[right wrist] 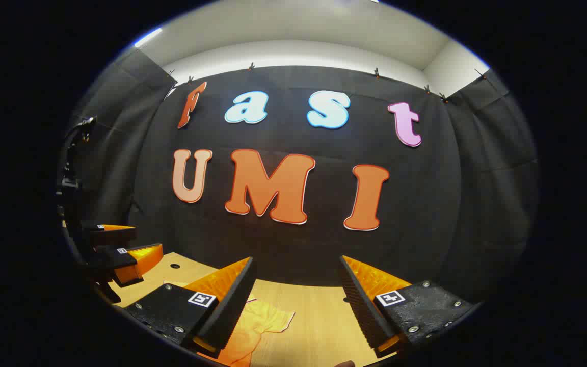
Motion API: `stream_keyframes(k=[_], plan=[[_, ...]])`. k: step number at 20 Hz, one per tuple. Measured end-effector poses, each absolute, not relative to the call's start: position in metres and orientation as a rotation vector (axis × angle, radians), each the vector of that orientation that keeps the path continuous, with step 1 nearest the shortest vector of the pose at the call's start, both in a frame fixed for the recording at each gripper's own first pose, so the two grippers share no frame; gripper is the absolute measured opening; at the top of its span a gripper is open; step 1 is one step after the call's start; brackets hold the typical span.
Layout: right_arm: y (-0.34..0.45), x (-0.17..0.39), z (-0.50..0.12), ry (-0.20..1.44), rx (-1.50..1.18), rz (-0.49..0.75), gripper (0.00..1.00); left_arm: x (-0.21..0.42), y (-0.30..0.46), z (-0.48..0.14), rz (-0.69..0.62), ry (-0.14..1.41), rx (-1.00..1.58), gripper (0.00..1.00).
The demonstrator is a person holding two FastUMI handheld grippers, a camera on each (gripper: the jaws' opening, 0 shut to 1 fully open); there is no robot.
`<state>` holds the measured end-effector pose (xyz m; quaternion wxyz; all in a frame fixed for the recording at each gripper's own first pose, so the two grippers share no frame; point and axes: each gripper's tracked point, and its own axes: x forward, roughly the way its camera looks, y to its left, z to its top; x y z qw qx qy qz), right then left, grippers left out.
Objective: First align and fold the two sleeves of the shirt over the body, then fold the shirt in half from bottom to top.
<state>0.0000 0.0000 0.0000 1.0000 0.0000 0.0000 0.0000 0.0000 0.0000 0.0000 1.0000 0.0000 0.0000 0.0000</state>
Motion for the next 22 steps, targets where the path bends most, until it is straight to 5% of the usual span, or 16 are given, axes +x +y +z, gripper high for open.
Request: stream_keyframes(k=[22], plan=[[0.089, 0.050, -0.022, 0.080, 0.048, 0.166, 0.98, 0.015, 0.032, -0.011, 0.005, 0.031, 0.016, 0.98]])
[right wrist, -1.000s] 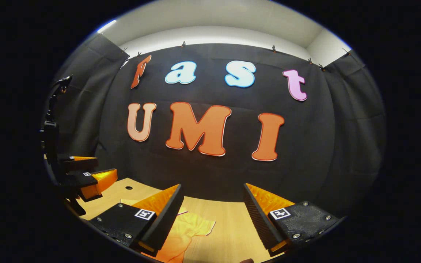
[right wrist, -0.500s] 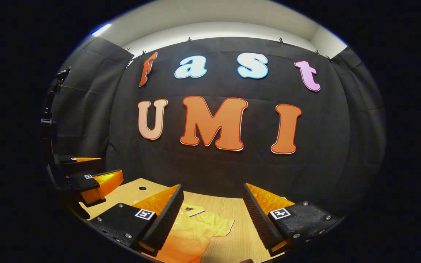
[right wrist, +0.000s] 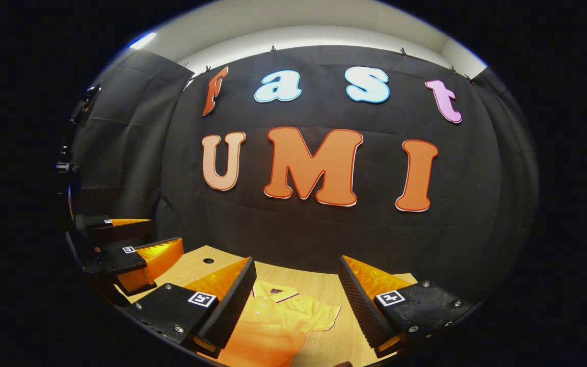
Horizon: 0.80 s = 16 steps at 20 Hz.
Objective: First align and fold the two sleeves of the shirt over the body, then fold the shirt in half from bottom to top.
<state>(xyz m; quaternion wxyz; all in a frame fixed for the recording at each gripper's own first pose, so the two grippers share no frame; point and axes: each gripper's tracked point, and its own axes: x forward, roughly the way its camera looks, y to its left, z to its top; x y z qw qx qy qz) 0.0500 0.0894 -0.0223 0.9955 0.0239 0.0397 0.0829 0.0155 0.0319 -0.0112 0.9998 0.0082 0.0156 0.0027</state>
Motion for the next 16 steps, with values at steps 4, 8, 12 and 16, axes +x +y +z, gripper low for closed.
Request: stream_keyframes(k=[4, 8, 12, 16], plan=[[0.095, 0.064, -0.031, 0.127, 0.032, 0.158, 0.98, 0.027, 0.038, -0.014, -0.015, 0.057, -0.021, 0.99], [0.101, 0.075, -0.028, 0.173, 0.090, 0.152, 0.98, 0.041, 0.063, 0.000, 0.011, 0.050, -0.056, 0.99], [0.086, 0.084, -0.043, 0.212, 0.072, 0.111, 0.98, 0.036, 0.071, 0.012, 0.032, 0.011, -0.086, 1.00], [0.065, 0.103, -0.070, 0.268, 0.029, 0.077, 0.98, 0.032, 0.064, 0.004, 0.011, 0.021, -0.043, 1.00]])
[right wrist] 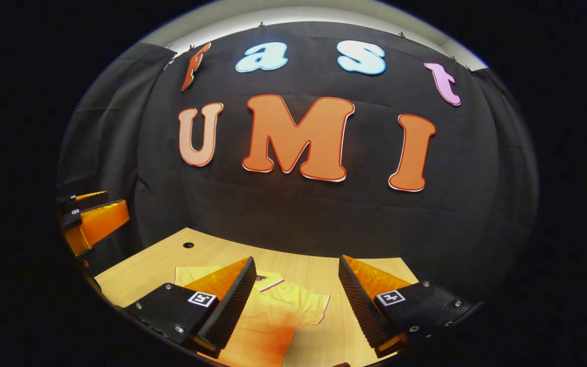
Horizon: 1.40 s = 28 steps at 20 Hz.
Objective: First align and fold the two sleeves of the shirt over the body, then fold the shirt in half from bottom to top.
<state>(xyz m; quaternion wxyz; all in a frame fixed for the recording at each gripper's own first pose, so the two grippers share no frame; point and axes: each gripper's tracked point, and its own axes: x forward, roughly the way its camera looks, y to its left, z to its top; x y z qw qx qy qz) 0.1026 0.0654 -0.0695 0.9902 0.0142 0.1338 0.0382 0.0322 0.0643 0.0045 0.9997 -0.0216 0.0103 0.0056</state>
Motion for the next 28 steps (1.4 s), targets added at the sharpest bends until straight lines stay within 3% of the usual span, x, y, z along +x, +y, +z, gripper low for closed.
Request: stream_keyframes(k=[15, 28], plan=[[0.044, 0.146, -0.235, 0.734, 0.092, 0.116, 0.99, 0.012, 0.063, 0.016, 0.110, -0.033, 0.050, 1.00], [0.019, 0.192, -0.347, 1.053, 0.102, 0.102, 0.97, -0.004, 0.069, -0.012, 0.249, 0.068, 0.074, 1.00]])
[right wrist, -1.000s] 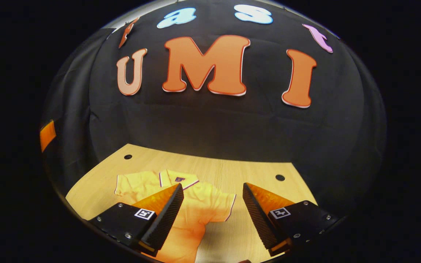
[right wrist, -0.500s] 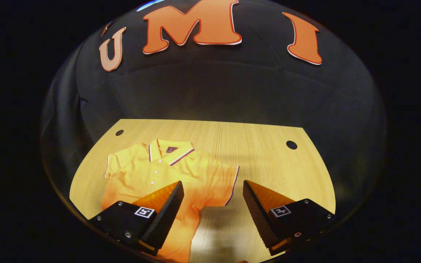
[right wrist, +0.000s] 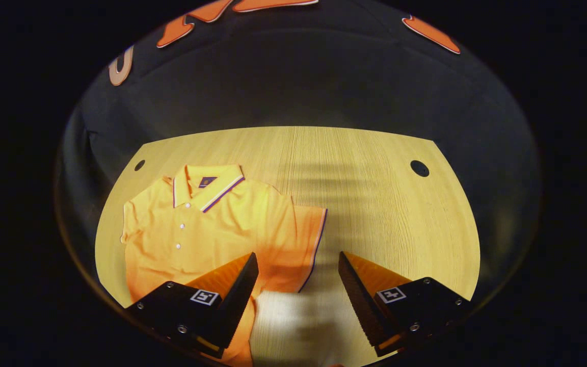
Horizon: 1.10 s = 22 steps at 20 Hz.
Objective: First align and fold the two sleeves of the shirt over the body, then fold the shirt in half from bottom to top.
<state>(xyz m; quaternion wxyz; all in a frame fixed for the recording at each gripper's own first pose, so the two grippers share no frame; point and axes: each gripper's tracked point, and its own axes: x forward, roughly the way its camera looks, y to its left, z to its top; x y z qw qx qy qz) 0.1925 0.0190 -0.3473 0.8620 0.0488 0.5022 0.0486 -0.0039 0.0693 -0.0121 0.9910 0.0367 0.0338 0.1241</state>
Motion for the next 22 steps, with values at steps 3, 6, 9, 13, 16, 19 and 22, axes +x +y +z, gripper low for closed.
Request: stream_keyframes(k=[3, 6, 9, 13, 16, 19, 22], plan=[[0.004, 0.201, -0.365, 1.129, 0.043, 0.103, 0.97, -0.007, 0.068, -0.015, 0.275, 0.091, 0.092, 1.00], [-0.002, 0.209, -0.379, 1.201, 0.020, 0.121, 0.97, -0.011, 0.067, -0.027, 0.296, 0.135, 0.080, 0.99], [-0.006, 0.215, -0.389, 1.254, 0.011, 0.122, 0.97, -0.015, 0.065, -0.036, 0.309, 0.167, 0.077, 0.99], [0.000, 0.219, -0.410, 1.333, 0.011, 0.138, 0.95, -0.019, 0.056, -0.041, 0.307, 0.190, 0.078, 0.99], [0.007, 0.217, -0.426, 1.400, -0.016, 0.149, 0.82, -0.021, 0.054, -0.041, 0.308, 0.196, 0.084, 0.99], [0.023, 0.220, -0.424, 1.453, 0.085, 0.162, 0.66, -0.023, 0.055, -0.045, 0.314, 0.208, 0.070, 0.99], [0.026, 0.221, -0.434, 1.505, 0.233, 0.132, 0.29, -0.022, 0.054, -0.047, 0.313, 0.213, 0.053, 0.99]])
